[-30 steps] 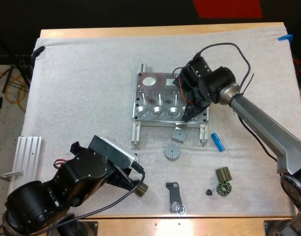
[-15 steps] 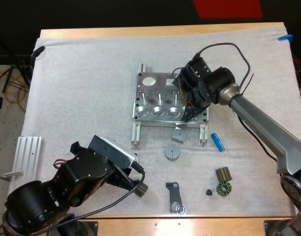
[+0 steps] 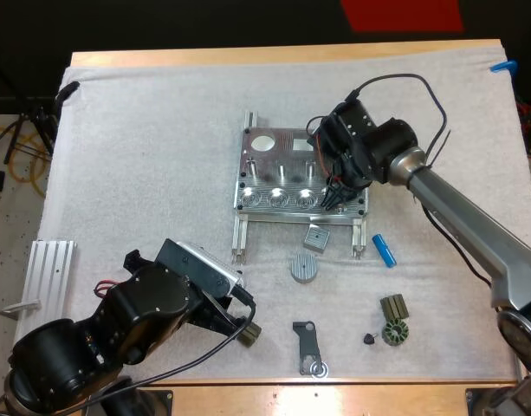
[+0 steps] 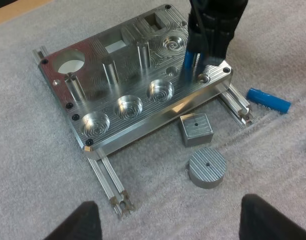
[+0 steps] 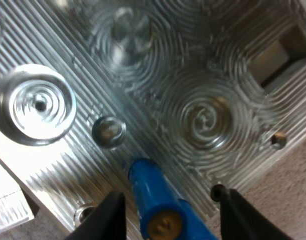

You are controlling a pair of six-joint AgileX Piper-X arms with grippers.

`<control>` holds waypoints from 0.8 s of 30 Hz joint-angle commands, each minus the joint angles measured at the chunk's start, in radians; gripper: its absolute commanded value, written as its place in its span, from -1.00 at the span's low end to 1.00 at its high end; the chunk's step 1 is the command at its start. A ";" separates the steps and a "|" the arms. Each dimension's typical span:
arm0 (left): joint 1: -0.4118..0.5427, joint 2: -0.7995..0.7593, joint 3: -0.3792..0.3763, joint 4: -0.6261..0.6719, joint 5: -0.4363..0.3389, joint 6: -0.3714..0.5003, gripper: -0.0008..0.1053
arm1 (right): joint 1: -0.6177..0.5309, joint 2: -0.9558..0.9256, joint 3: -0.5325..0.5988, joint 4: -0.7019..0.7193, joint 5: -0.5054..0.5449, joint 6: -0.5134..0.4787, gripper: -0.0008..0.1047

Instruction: Load cells from right to left

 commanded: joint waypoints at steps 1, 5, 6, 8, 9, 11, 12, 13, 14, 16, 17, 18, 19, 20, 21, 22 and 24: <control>-0.004 0.003 -0.003 -0.003 -0.022 -0.001 0.11 | -0.004 -0.036 -0.001 -0.020 -0.010 0.005 -0.17; -0.004 0.003 -0.003 -0.003 -0.022 -0.001 0.11 | -0.004 -0.074 -0.001 -0.044 0.027 0.005 -0.17; -0.004 0.003 -0.003 -0.003 -0.022 -0.001 0.11 | -0.004 -0.076 -0.001 -0.045 0.041 0.005 -0.17; -0.004 0.003 -0.003 -0.003 -0.022 -0.001 0.11 | -0.004 -0.083 -0.001 -0.046 0.079 -0.001 -0.17; -0.004 0.003 -0.003 -0.003 -0.022 -0.001 0.11 | -0.004 -0.083 -0.001 -0.046 0.086 -0.001 -0.17; -0.004 0.003 -0.003 -0.003 -0.022 -0.001 0.11 | -0.004 -0.083 -0.001 -0.043 0.086 -0.001 -0.17; -0.004 0.003 -0.003 -0.003 -0.022 -0.001 0.11 | -0.004 -0.083 0.001 -0.043 0.085 -0.001 -0.17; -0.004 0.003 -0.003 -0.003 -0.022 -0.001 0.11 | -0.004 -0.083 0.001 -0.043 0.086 -0.001 -0.17; -0.004 0.003 -0.003 -0.003 -0.022 -0.001 0.11 | -0.004 -0.083 0.001 -0.043 0.086 -0.001 -0.17; -0.004 0.003 -0.003 -0.003 -0.022 -0.001 0.11 | -0.004 -0.083 0.001 -0.043 0.086 -0.001 -0.17; -0.004 0.003 -0.003 -0.003 -0.022 -0.001 0.11 | -0.004 -0.080 0.001 -0.043 0.086 -0.001 -0.17; -0.004 0.003 -0.003 -0.003 -0.022 -0.001 0.11 | -0.004 -0.080 0.001 -0.043 0.086 -0.001 -0.17; -0.004 0.003 -0.003 -0.003 -0.022 -0.001 0.11 | -0.004 -0.078 0.001 -0.043 0.081 -0.001 -0.17; -0.004 0.003 -0.003 -0.003 -0.022 -0.001 0.11 | -0.004 -0.077 0.001 -0.046 0.081 -0.001 -0.17; -0.004 0.003 -0.003 -0.003 -0.022 -0.001 0.11 | -0.004 -0.073 0.001 -0.046 0.081 -0.001 -0.17; -0.004 0.003 -0.003 -0.003 -0.022 -0.001 0.11 | -0.004 -0.069 0.001 -0.049 0.081 -0.001 -0.17; -0.004 0.003 -0.003 -0.003 -0.022 -0.001 0.11 | -0.004 -0.059 0.001 -0.046 0.081 0.003 -0.17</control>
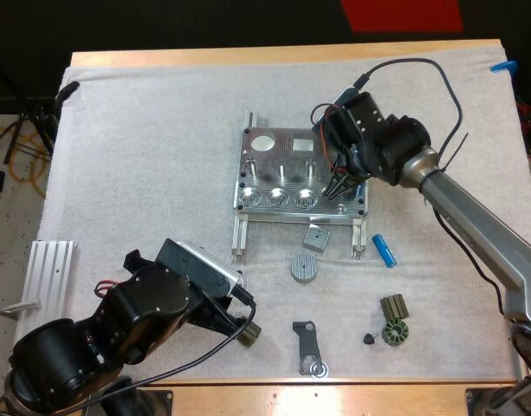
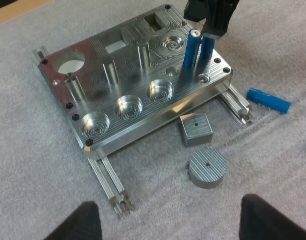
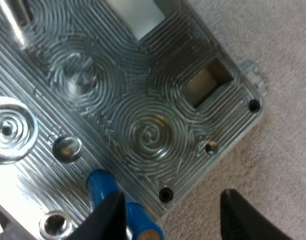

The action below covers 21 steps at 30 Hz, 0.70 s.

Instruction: Load cells from right to left

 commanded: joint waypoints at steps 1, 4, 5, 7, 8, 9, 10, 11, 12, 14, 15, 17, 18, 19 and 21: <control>-0.004 0.003 -0.003 -0.003 -0.022 -0.001 0.11 | -0.004 0.009 -0.002 -0.002 -0.002 0.004 -0.17; -0.004 0.003 -0.003 -0.003 -0.022 -0.001 0.11 | -0.004 0.023 -0.002 0.003 -0.002 0.004 -0.17; -0.004 0.003 -0.003 -0.003 -0.022 -0.001 0.11 | -0.004 0.026 -0.002 0.005 -0.002 0.004 -0.17; -0.004 0.003 -0.003 -0.003 -0.022 -0.001 0.11 | -0.004 0.030 -0.002 0.005 -0.002 0.004 -0.17; -0.004 0.003 -0.003 -0.003 -0.022 -0.001 0.11 | -0.004 0.032 -0.002 0.005 -0.002 0.006 -0.17; -0.004 0.003 -0.003 -0.003 -0.022 -0.001 0.11 | -0.004 0.033 -0.002 0.005 -0.002 0.007 -0.17; -0.004 0.003 -0.003 -0.003 -0.022 -0.001 0.11 | -0.004 0.036 -0.002 0.005 -0.002 0.015 -0.17; -0.004 0.003 -0.003 -0.003 -0.022 -0.001 0.11 | -0.004 0.042 -0.002 0.005 -0.005 0.023 -0.17; -0.004 0.003 -0.003 -0.003 -0.022 -0.001 0.11 | -0.004 0.044 -0.002 0.005 -0.006 0.024 -0.17; -0.004 0.003 -0.003 -0.003 -0.022 -0.001 0.11 | -0.004 0.054 -0.002 0.009 -0.029 0.027 -0.17; -0.004 0.003 -0.003 -0.003 -0.022 -0.001 0.11 | -0.004 0.057 -0.002 0.008 -0.030 0.027 -0.17; -0.004 0.003 -0.003 -0.003 -0.022 -0.001 0.11 | -0.004 0.067 -0.002 0.008 -0.032 0.027 -0.17; -0.004 0.003 -0.003 -0.003 -0.022 -0.001 0.11 | -0.004 0.067 -0.002 0.008 -0.032 0.027 -0.17; -0.004 0.003 -0.003 -0.003 -0.022 -0.001 0.11 | -0.004 0.068 -0.002 0.008 -0.032 0.027 -0.17; -0.004 0.003 -0.003 -0.003 -0.022 -0.001 0.11 | -0.004 0.068 -0.002 0.008 -0.031 0.027 -0.17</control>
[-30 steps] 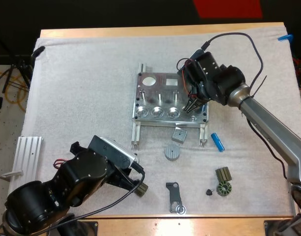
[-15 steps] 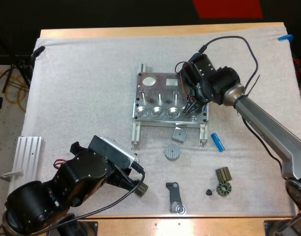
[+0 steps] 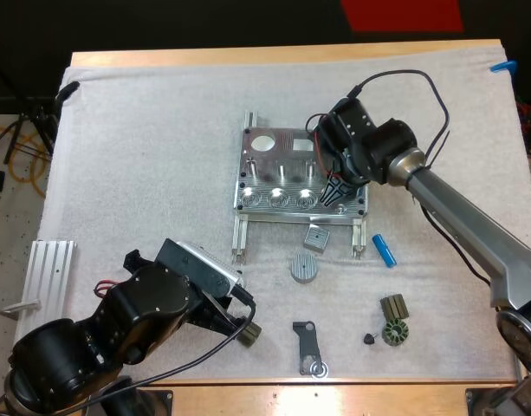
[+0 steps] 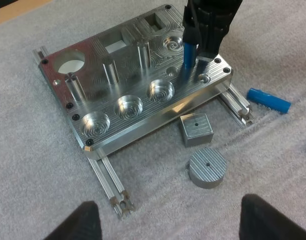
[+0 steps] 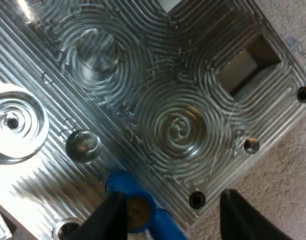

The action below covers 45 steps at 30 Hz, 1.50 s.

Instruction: Load cells from right to left

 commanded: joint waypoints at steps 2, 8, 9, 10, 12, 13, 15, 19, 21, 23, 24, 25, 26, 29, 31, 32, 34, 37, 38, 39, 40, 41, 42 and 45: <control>-0.004 0.003 -0.003 -0.003 -0.022 -0.001 0.11 | -0.004 0.000 -0.002 0.001 0.015 0.004 -0.17; -0.004 0.003 -0.003 -0.003 -0.022 0.017 0.11 | 0.003 -0.045 -0.002 0.020 -0.016 0.068 -0.17; -0.004 0.003 -0.003 -0.003 -0.022 0.021 0.11 | 0.002 -0.054 -0.002 0.028 -0.024 0.073 -0.17; -0.004 0.003 -0.003 -0.003 -0.022 0.025 0.11 | 0.002 -0.072 -0.002 0.045 -0.044 0.082 -0.17; -0.004 0.003 -0.003 -0.003 -0.022 0.025 0.11 | 0.002 -0.097 -0.002 0.065 -0.047 0.090 -0.17; -0.004 0.003 -0.003 -0.003 -0.022 0.029 0.11 | 0.002 -0.115 -0.002 0.078 -0.047 0.090 -0.17; -0.004 0.003 -0.003 -0.003 -0.022 0.040 0.11 | 0.002 -0.141 -0.002 0.093 -0.047 0.094 -0.17; -0.004 0.003 -0.003 -0.003 -0.022 0.045 0.11 | 0.002 -0.212 -0.002 0.136 -0.047 0.111 -0.17; -0.004 0.003 -0.003 -0.003 -0.022 0.058 0.11 | 0.002 -0.238 -0.002 0.164 -0.047 0.116 -0.17; -0.004 0.003 -0.003 -0.003 -0.022 0.088 0.11 | 0.002 -0.273 -0.002 0.216 -0.047 0.126 -0.17; -0.004 0.003 -0.003 -0.003 -0.022 0.097 0.11 | 0.002 -0.276 -0.002 0.225 -0.047 0.137 -0.17; -0.004 0.003 -0.003 -0.003 -0.022 0.118 0.11 | 0.002 -0.292 -0.002 0.248 -0.047 0.159 -0.17; -0.004 0.003 -0.003 -0.003 -0.022 0.138 0.11 | 0.002 -0.305 -0.002 0.272 -0.047 0.176 -0.17; -0.004 0.003 -0.003 -0.003 -0.022 0.180 0.11 | 0.002 -0.334 -0.002 0.329 -0.047 0.186 -0.17; -0.004 0.003 -0.003 -0.003 -0.022 0.203 0.11 | 0.002 -0.350 -0.002 0.347 -0.049 0.196 -0.17; -0.004 0.003 -0.003 -0.003 -0.022 0.213 0.11 | 0.002 -0.361 -0.002 0.353 -0.057 0.200 -0.17; -0.004 0.003 -0.003 -0.003 -0.022 0.217 0.11 | 0.002 -0.378 -0.002 0.354 -0.077 0.204 -0.17; -0.004 0.003 -0.003 -0.003 -0.022 0.217 0.11 | 0.002 -0.409 -0.002 0.354 -0.108 0.216 -0.17; -0.004 0.003 -0.003 -0.003 -0.022 0.217 0.11 | 0.002 -0.420 -0.002 0.354 -0.116 0.221 -0.17; -0.004 0.003 -0.003 -0.003 -0.022 0.217 0.11 | 0.002 -0.427 -0.002 0.354 -0.120 0.223 -0.17; -0.004 0.003 -0.003 -0.003 -0.022 0.217 0.11 | 0.002 -0.438 -0.002 0.356 -0.126 0.227 -0.17; -0.004 0.003 -0.003 -0.003 -0.022 0.217 0.11 | 0.002 -0.452 -0.002 0.360 -0.133 0.229 -0.17; -0.004 0.003 -0.003 -0.003 -0.022 0.217 0.11 | 0.002 -0.458 -0.002 0.363 -0.134 0.228 -0.17; -0.004 0.003 -0.003 -0.003 -0.022 0.243 0.11 | 0.002 -0.490 -0.002 0.391 -0.134 0.251 -0.17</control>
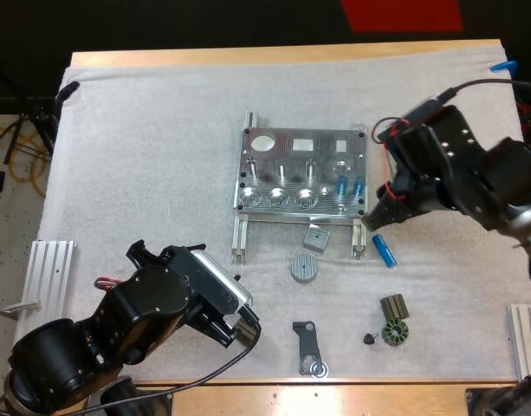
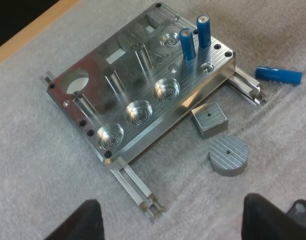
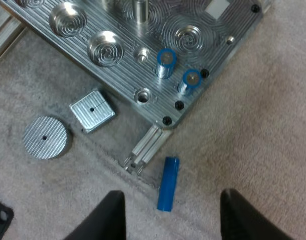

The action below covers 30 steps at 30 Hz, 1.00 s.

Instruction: Load cells from right to left

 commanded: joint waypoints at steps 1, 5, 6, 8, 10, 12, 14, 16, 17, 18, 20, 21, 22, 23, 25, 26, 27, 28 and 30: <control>-0.004 0.003 -0.003 -0.003 -0.019 0.022 0.11 | 0.002 -0.031 -0.002 0.026 -0.008 0.015 -0.17; -0.004 0.003 -0.003 -0.012 -0.015 0.058 0.11 | 0.002 -0.080 -0.002 0.047 -0.011 0.042 -0.17; -0.004 0.003 -0.003 -0.013 -0.013 0.060 0.11 | 0.002 -0.088 -0.002 0.050 -0.011 0.050 -0.17; -0.004 0.003 -0.003 -0.029 -0.013 0.069 0.11 | 0.002 -0.119 -0.002 0.072 -0.011 0.062 -0.17; -0.004 0.003 -0.003 -0.050 -0.013 0.071 0.11 | 0.002 -0.139 -0.002 0.094 -0.011 0.077 -0.17; -0.004 0.003 -0.003 -0.072 -0.013 0.071 0.11 | 0.002 -0.162 -0.002 0.116 -0.011 0.092 -0.17; -0.004 0.003 -0.003 -0.106 -0.009 0.074 0.11 | 0.002 -0.191 -0.002 0.133 -0.011 0.106 -0.17; -0.004 0.003 -0.003 -0.134 0.012 0.074 0.11 | 0.002 -0.217 -0.002 0.143 -0.011 0.124 -0.17; -0.004 0.003 -0.003 -0.154 0.029 0.076 0.11 | 0.002 -0.238 -0.002 0.150 -0.011 0.131 -0.17; -0.004 0.003 -0.003 -0.163 0.038 0.076 0.11 | 0.002 -0.245 -0.002 0.154 -0.011 0.133 -0.17; -0.004 0.003 -0.003 -0.192 0.090 0.093 0.11 | 0.000 -0.291 -0.002 0.167 -0.007 0.135 -0.17; -0.004 0.003 -0.003 -0.198 0.107 0.101 0.11 | -0.001 -0.303 -0.002 0.171 -0.007 0.135 -0.17; -0.004 0.003 -0.003 -0.209 0.127 0.120 0.11 | -0.001 -0.323 -0.002 0.176 -0.007 0.135 -0.17; -0.004 0.003 -0.003 -0.217 0.147 0.144 0.11 | -0.001 -0.347 -0.002 0.181 -0.007 0.135 -0.17; -0.004 0.003 -0.003 -0.227 0.163 0.185 0.11 | -0.001 -0.381 0.006 0.190 -0.007 0.135 -0.17; -0.004 0.003 -0.003 -0.235 0.169 0.218 0.11 | -0.001 -0.407 0.020 0.195 -0.007 0.135 -0.17; -0.004 0.003 -0.003 -0.239 0.169 0.234 0.11 | -0.001 -0.416 0.026 0.197 -0.007 0.135 -0.17; -0.004 0.003 -0.003 -0.248 0.168 0.267 0.11 | -0.001 -0.443 0.048 0.204 -0.007 0.137 -0.17; -0.004 0.009 -0.003 -0.263 0.168 0.306 0.11 | -0.001 -0.487 0.092 0.207 -0.012 0.147 -0.17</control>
